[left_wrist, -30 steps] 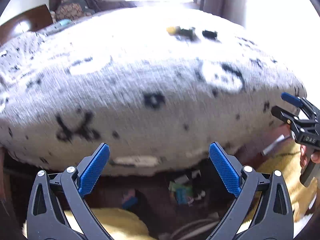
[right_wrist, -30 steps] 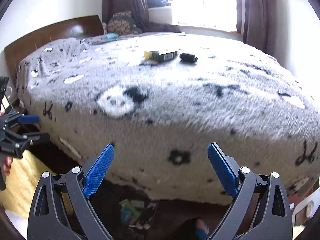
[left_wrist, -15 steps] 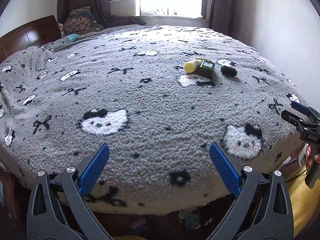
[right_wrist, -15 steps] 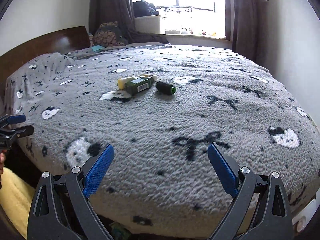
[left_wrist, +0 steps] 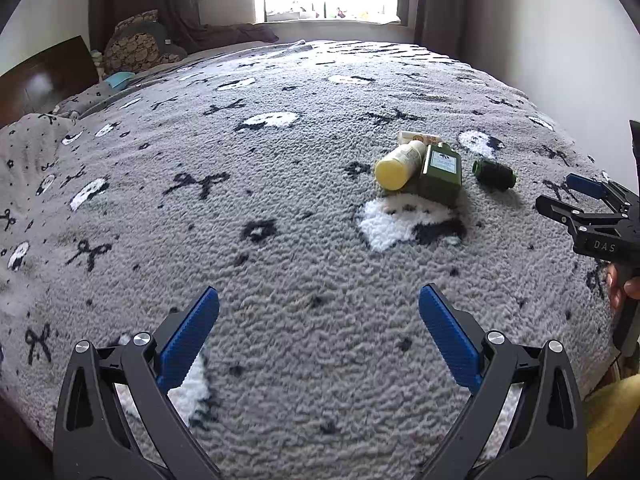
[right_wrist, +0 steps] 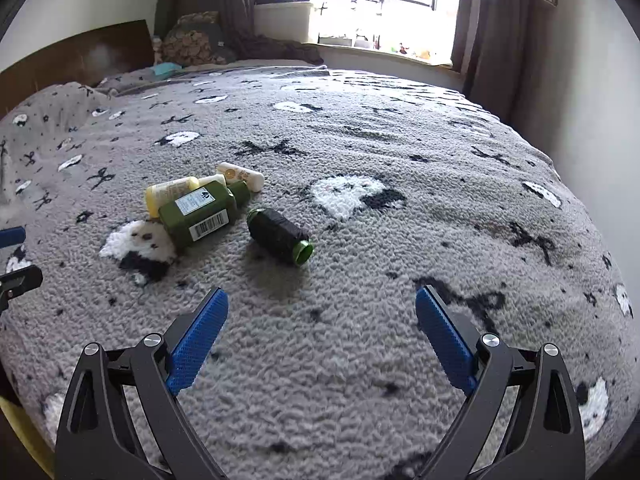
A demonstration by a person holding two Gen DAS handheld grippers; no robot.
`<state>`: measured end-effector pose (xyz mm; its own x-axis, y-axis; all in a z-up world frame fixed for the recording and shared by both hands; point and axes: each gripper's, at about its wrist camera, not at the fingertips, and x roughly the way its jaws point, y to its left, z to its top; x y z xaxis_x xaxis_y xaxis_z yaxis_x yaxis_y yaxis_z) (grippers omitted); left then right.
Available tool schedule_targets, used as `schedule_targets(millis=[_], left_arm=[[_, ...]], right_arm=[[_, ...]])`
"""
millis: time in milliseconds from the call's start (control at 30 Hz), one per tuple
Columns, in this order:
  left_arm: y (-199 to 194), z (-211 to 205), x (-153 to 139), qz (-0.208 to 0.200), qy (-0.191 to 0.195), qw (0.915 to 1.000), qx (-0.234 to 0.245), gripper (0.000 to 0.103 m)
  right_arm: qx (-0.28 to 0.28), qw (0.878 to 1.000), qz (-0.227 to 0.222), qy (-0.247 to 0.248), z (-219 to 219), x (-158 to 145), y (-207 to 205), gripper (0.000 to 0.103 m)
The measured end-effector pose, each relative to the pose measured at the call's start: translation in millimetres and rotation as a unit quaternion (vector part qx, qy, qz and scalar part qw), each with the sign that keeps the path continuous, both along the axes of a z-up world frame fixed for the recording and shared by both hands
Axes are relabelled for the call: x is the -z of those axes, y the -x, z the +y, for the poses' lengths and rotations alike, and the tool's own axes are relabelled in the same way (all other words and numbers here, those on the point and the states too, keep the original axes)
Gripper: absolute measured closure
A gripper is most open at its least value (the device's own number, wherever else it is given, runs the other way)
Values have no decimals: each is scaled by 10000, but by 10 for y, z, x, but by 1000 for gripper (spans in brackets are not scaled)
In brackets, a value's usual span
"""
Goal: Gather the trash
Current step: 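Grasp the yellow-capped bottle with the left tool while the right tool grasps the black thread spool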
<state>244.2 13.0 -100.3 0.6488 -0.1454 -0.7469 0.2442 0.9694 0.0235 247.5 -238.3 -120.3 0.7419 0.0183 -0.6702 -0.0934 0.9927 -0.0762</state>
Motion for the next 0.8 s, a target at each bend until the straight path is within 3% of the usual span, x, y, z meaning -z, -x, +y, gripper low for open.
schedule_targets(millis=[167, 267, 367, 467, 500, 533, 800], left_arm=[[-373, -182, 48, 37, -17, 10000, 81, 8], [-556, -325, 140, 121, -56, 9997, 201, 9], [-701, -458, 229, 112, -185, 9995, 246, 9], [-824, -559, 285, 46, -231, 9993, 282, 10], [-860, -594, 302, 54, -206, 9992, 335, 10], [-897, -630, 316, 65, -195, 9990, 385, 10], [-1211, -841, 331, 66, -239, 9983, 535, 22]], right_arm=[[-254, 9994, 92, 225, 103, 64, -349, 10], [-401, 9983, 267, 339, 182, 137, -529, 20], [-545, 9965, 378, 518, 267, 181, -662, 35], [-751, 9944, 385, 631, 347, 186, -753, 60], [-846, 9934, 396, 671, 381, 190, -776, 72], [-916, 9924, 411, 712, 405, 194, -794, 76], [-836, 9917, 409, 885, 265, 108, -701, 76]])
